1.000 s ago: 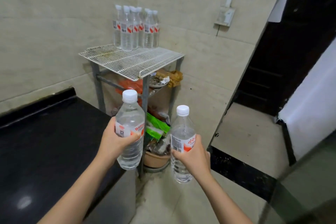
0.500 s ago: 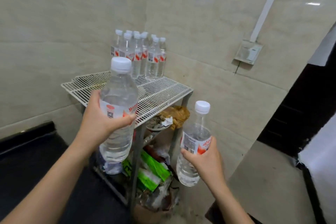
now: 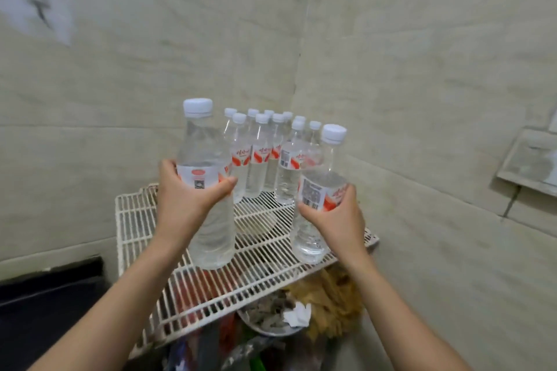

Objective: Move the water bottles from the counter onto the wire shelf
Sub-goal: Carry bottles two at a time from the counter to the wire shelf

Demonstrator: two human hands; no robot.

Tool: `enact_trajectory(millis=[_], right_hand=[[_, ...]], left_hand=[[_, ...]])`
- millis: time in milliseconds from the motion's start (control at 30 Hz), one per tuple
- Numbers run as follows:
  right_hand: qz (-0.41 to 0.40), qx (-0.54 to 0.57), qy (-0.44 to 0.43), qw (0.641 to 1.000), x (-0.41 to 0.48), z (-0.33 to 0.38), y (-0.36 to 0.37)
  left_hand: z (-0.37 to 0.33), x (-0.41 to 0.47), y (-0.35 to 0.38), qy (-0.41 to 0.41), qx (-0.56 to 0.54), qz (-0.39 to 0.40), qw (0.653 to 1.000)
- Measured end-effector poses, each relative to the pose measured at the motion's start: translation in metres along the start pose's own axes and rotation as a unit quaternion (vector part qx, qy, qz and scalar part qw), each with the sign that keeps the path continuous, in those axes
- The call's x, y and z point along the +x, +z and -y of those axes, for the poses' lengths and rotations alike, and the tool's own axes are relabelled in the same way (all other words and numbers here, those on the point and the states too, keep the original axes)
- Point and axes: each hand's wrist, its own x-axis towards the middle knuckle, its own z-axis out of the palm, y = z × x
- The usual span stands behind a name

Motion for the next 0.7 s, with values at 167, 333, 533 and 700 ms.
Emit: enact_trajectory(millis=[167, 333, 533, 700], right_hand=[[0.043, 0.029, -0.042, 0.998, 0.085, -0.021, 0.039], [0.090, 0.019, -0.029, 0.995, 0.135, -0.035, 0.089], [0.104, -0.025, -0.042, 0.993, 0.153, -0.046, 0.110], [0.188, -0.077, -0.044, 0.978, 0.147, -0.065, 0.102]], left_hand=[[0.020, 0.007, 0.038, -0.019, 0.053, -0.083, 0.995], [0.029, 0.004, 0.049, -0.033, 0.100, -0.160, 0.982], [0.032, 0.010, 0.060, -0.037, 0.122, -0.237, 0.963], [0.043, 0.019, 0.076, -0.034, 0.143, -0.259, 0.954]])
